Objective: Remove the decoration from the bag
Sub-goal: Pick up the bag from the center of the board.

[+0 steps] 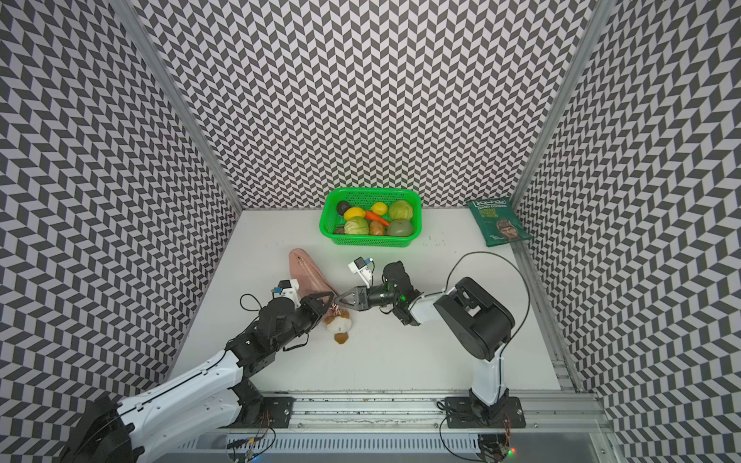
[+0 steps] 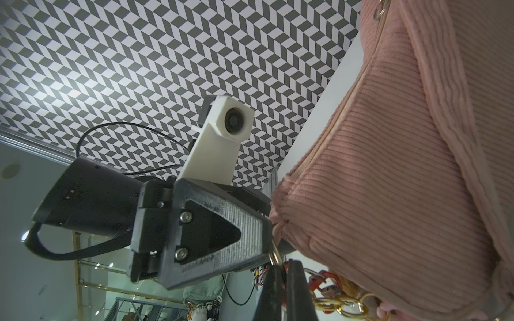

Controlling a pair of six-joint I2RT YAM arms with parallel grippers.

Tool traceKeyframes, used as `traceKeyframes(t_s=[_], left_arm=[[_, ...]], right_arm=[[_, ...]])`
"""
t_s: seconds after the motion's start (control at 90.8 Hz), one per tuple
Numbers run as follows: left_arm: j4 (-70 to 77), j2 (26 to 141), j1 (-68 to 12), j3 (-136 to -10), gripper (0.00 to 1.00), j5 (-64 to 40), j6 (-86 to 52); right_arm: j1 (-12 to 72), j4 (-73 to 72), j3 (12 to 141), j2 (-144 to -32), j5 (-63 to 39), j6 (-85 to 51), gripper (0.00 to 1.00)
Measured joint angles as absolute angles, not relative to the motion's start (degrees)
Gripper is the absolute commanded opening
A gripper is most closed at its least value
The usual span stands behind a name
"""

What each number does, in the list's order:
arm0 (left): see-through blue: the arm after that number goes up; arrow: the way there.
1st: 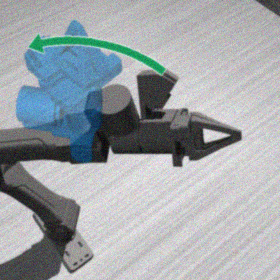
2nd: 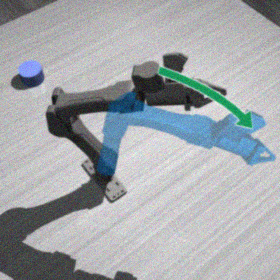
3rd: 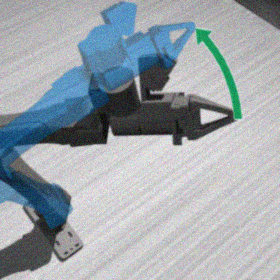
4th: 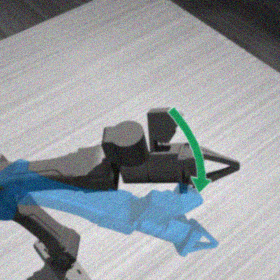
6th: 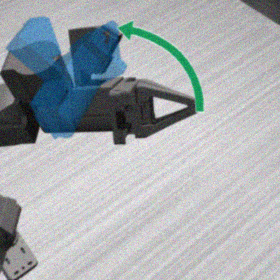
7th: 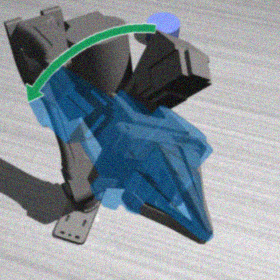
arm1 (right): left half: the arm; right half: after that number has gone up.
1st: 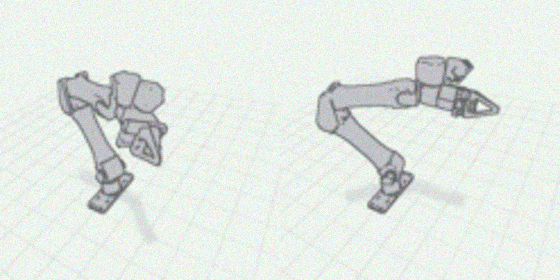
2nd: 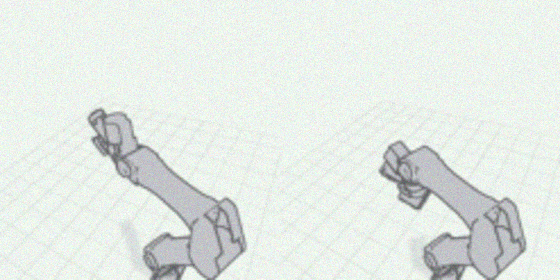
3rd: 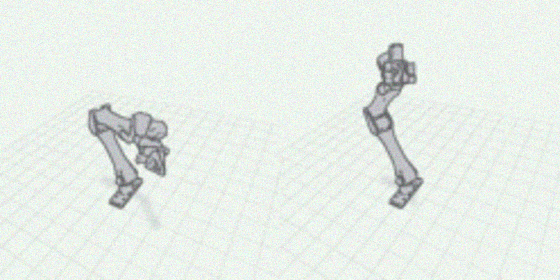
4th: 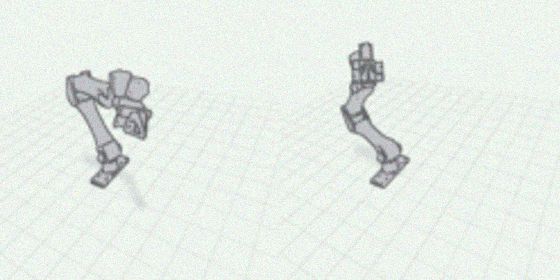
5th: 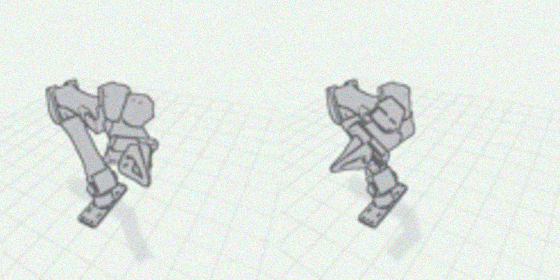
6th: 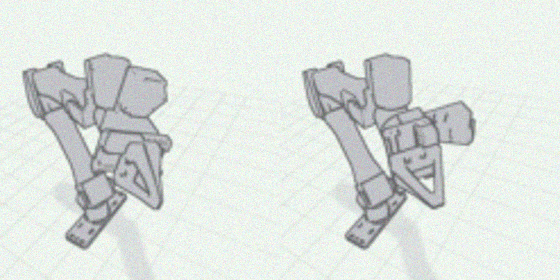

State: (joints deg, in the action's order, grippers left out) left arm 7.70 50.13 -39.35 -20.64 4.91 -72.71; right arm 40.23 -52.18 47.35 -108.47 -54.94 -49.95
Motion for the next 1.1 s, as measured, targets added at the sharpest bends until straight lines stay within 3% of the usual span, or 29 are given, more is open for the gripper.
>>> traceKeyframes(t_s=[0.209, 0.43, 0.584, 0.771, 0.914, 1.102], left_arm=[[7.73, 48.56, -39.35, -19.53, 0.26, 5.06, -72.69], [7.86, 48.25, -39.35, -19.16, 0.00, 5.10, -71.53], [7.62, 48.23, -39.35, -19.11, 0.00, 5.30, -71.66], [7.35, 46.92, -39.33, -19.11, 0.00, 5.93, -72.12], [7.33, 46.54, -39.24, -19.14, 0.00, 6.26, -73.08], [7.11, 46.61, -39.07, -19.92, 0.00, 6.35, -73.80]], right_arm=[[40.23, -51.48, 47.62, -108.47, -54.94, -49.95, 0.00], [39.99, -50.06, 47.79, -108.44, -54.68, -50.02, 0.03], [39.86, -49.19, 47.83, -108.01, -54.52, -49.84, 0.16], [38.76, -48.86, 47.05, -105.16, -54.08, -48.99, 0.46], [36.47, -47.48, 44.71, -100.53, -52.93, -48.12, 0.55], [34.30, -38.52, 43.03, -91.88, -48.56, -42.44, 0.57]])
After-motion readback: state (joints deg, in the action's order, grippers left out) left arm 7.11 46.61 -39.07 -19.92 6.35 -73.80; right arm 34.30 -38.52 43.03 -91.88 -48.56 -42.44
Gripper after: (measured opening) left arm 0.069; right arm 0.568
